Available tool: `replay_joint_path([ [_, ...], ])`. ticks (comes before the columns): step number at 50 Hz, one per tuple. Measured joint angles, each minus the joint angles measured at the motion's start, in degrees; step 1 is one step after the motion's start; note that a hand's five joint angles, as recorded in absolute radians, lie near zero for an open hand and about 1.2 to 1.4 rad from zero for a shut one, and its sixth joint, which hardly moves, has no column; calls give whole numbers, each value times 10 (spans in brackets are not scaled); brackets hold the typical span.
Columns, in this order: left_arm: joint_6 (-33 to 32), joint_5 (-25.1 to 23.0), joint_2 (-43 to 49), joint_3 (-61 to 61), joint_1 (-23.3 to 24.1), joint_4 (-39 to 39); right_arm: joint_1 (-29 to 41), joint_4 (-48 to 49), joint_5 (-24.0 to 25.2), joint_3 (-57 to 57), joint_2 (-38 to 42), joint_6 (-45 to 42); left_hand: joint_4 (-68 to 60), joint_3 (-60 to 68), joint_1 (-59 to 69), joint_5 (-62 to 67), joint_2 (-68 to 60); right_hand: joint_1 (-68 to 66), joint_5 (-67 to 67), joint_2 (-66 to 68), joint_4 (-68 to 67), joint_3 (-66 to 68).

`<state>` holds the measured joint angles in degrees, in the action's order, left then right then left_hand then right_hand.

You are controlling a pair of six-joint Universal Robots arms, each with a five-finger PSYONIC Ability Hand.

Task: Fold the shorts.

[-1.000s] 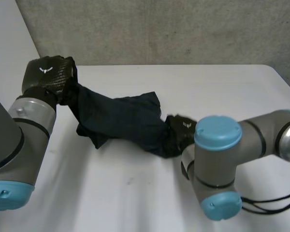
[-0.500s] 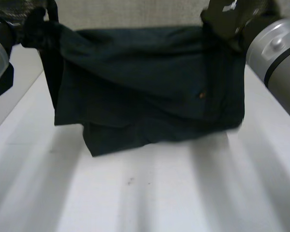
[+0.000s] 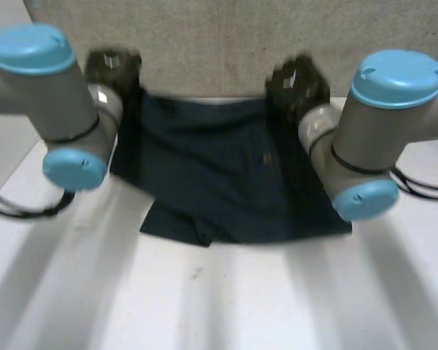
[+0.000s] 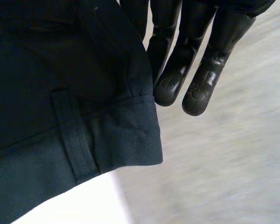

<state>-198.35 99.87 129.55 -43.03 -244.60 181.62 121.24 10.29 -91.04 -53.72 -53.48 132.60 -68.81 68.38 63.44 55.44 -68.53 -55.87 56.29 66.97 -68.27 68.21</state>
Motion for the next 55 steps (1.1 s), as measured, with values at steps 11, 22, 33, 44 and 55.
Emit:
replay_joint_path([
  [11, -15, -1, -101, 91, 1, 246, -22, 279, -7, 80, -71, -11, 0, 0, 0, 0, 0, 0, 0, 0, 0, 0],
  [22, -11, -4, -147, -79, 1, 247, -22, 174, -2, 22, -82, 0, 0, 0, 3, 8, 0, 0, 0, 0, 0, 0],
  [33, -19, -6, -122, -304, 4, 237, -22, 53, 8, -74, 11, 24, 0, 0, 3, 8, -1, 0, 0, 0, 0, 0],
  [44, -71, 0, -53, -431, 28, 150, -23, -20, 14, -139, 74, 27, 0, 0, 3, 8, -1, 0, 0, 0, 0, 0],
  [55, -87, 1, -174, -517, 43, 69, -32, -194, 18, -211, -27, 43, 0, 1, 3, 8, -1, 0, 0, 0, 0, 0],
])
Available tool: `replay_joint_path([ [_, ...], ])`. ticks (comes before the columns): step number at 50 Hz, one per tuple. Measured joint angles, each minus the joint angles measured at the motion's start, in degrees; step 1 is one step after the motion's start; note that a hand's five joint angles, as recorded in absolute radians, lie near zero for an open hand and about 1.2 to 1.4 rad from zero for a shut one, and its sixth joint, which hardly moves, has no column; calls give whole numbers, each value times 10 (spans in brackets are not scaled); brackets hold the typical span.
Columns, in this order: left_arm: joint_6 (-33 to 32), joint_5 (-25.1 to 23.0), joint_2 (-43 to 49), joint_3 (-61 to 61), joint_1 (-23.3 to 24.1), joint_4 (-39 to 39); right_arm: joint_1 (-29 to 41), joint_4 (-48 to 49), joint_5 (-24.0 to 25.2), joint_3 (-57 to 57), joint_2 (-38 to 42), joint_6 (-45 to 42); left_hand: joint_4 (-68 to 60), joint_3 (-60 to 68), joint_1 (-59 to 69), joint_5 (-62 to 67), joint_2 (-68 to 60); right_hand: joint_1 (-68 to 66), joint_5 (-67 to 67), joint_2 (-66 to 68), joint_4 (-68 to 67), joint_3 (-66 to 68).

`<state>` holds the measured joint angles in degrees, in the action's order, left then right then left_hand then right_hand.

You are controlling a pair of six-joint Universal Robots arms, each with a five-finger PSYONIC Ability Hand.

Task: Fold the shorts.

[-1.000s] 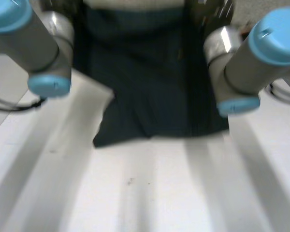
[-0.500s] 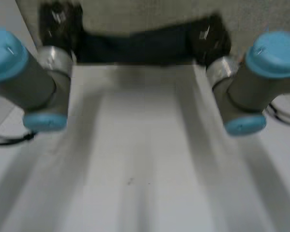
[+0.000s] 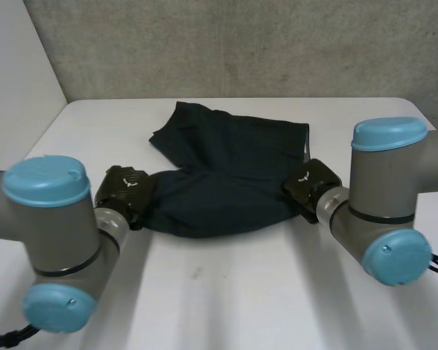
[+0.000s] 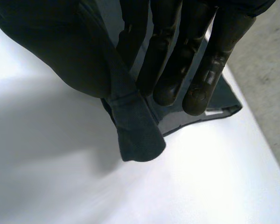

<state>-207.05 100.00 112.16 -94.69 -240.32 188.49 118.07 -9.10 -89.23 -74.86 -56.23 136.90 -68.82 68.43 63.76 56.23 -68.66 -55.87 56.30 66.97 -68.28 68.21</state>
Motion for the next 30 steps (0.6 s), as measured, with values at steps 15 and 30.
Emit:
replay_joint_path([
  [15, -15, -8, -149, -87, 6, -202, -21, -156, 9, -116, -115, -32, 0, 0, 0, 0, 0, 0, 0, 0, 0, 0],
  [30, -26, -13, -166, -29, 15, -203, -21, -154, 49, -206, -159, -38, 511, -502, -449, -488, 507, 0, 0, 0, 0, 0],
])
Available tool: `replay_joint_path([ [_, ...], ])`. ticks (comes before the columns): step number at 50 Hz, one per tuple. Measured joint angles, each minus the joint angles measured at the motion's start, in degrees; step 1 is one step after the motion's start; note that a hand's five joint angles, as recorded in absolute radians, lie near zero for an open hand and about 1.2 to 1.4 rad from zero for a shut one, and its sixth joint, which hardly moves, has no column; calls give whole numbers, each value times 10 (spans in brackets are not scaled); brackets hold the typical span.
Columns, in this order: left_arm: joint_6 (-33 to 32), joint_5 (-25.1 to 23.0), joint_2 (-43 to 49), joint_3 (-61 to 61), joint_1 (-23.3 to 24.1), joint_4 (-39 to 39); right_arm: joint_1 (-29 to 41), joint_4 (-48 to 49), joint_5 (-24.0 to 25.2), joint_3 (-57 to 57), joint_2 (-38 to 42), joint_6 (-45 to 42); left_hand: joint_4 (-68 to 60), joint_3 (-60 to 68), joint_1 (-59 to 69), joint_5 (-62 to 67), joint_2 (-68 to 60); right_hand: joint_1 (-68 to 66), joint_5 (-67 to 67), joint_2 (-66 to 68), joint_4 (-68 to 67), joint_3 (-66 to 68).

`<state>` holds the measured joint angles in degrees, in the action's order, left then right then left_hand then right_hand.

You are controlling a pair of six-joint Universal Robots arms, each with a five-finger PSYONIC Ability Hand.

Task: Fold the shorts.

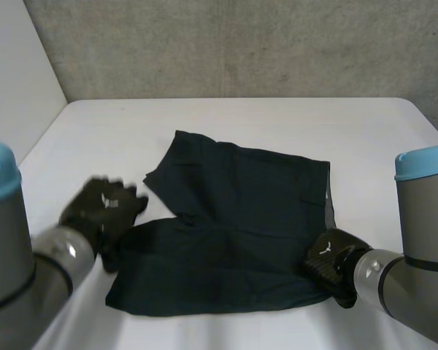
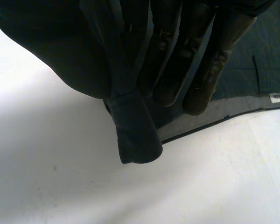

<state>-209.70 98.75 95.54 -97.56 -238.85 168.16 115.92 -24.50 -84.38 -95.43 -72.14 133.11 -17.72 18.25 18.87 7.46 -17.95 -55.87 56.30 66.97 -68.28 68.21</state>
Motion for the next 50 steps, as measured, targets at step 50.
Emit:
replay_joint_path([
  [50, -46, 51, 417, 344, -57, 123, 7, 101, -3, -43, 2, 17, -506, 496, 462, 473, -504, 0, 3, 0, 0, 0],
])
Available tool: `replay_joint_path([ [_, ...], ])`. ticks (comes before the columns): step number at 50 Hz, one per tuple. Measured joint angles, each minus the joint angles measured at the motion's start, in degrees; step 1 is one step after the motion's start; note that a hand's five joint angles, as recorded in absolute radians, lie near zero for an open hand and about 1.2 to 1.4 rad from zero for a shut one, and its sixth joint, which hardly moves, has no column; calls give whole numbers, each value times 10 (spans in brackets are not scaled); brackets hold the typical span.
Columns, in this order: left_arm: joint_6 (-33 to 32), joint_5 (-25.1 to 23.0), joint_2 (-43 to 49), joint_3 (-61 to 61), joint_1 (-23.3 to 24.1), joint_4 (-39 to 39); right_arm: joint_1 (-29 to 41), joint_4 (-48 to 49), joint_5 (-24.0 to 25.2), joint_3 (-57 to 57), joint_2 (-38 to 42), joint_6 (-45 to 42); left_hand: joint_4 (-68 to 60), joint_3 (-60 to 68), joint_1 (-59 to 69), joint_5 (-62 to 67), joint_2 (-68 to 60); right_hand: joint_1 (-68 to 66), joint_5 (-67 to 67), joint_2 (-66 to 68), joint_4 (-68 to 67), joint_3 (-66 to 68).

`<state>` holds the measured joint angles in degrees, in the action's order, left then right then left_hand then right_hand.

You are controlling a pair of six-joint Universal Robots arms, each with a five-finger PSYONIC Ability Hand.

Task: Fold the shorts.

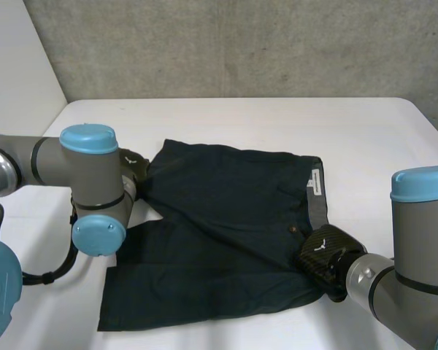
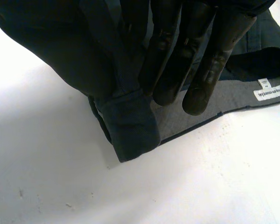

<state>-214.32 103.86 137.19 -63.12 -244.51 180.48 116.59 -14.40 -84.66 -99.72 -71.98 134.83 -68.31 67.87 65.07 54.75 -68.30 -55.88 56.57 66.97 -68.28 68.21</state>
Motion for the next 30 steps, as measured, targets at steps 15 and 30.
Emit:
replay_joint_path([
  [15, 36, 0, -133, -71, 5, -47, 1, 0, 4, 14, -1, 57, 441, -428, -411, -405, 437, 0, 0, 0, 0, 0],
  [30, 210, -61, -427, -414, 81, -132, -5, 33, 6, 58, -1, 232, 353, -352, -323, -318, 356, -3, 0, 0, 0, 0],
])
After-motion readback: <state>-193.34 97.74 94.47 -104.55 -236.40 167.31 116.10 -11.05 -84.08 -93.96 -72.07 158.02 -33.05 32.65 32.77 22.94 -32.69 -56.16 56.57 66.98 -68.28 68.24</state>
